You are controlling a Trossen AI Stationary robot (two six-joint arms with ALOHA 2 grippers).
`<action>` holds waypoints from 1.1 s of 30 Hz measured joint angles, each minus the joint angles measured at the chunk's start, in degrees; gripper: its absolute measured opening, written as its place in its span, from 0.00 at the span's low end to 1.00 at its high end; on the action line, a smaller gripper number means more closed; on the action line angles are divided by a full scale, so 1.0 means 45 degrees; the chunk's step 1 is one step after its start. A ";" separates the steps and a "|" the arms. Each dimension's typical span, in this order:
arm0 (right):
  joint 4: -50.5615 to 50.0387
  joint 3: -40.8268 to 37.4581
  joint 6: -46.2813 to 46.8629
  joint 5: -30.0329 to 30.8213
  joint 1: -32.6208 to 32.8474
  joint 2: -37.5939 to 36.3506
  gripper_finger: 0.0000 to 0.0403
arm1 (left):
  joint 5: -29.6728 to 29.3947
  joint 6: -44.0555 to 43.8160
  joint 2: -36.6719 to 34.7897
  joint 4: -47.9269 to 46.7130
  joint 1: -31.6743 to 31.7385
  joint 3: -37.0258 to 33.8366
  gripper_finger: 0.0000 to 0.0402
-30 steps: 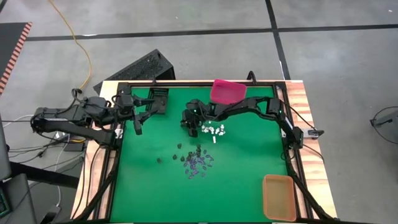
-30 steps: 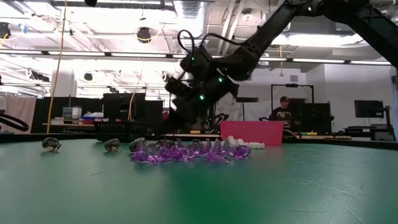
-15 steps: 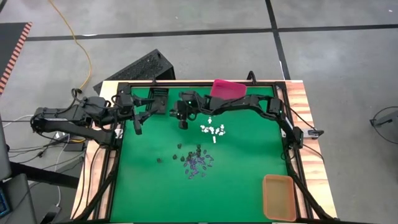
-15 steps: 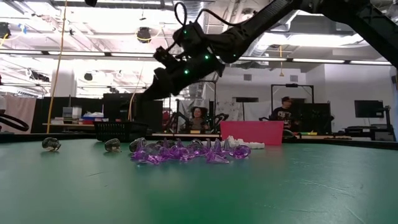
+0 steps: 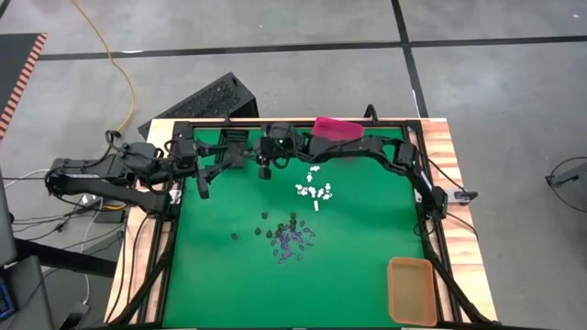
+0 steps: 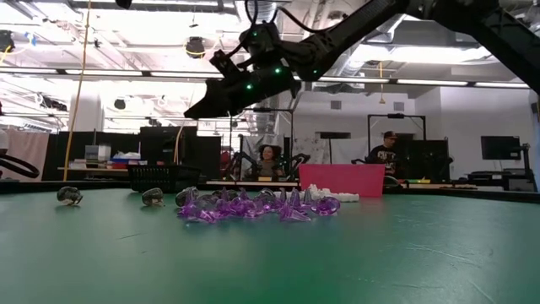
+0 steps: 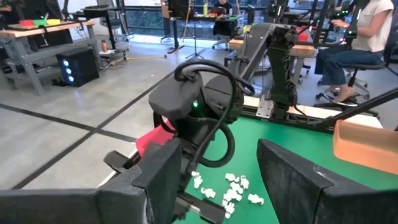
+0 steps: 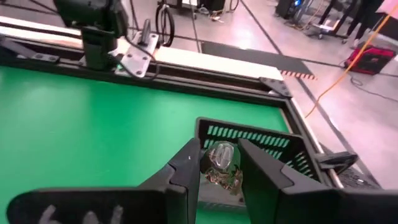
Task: Sort Halloween decoration
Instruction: Put the brown skull toy into the black bin
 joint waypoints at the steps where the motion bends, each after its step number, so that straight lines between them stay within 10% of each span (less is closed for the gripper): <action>1: 0.0126 0.0000 0.0000 0.0000 -0.0048 0.0005 0.29 | -0.0030 0.0006 -0.0074 -0.0107 0.0000 -0.0003 0.50; 14: 0.0871 0.0552 0.0261 0.0015 -0.0251 0.0555 0.29 | -0.0926 -0.0584 -0.2256 -0.2079 0.0000 -0.0006 0.46; 33: -0.3339 0.7841 0.1071 0.0265 -0.0450 0.5273 0.31 | -0.1469 -0.1424 -0.2621 -0.4107 0.0000 -0.0170 0.46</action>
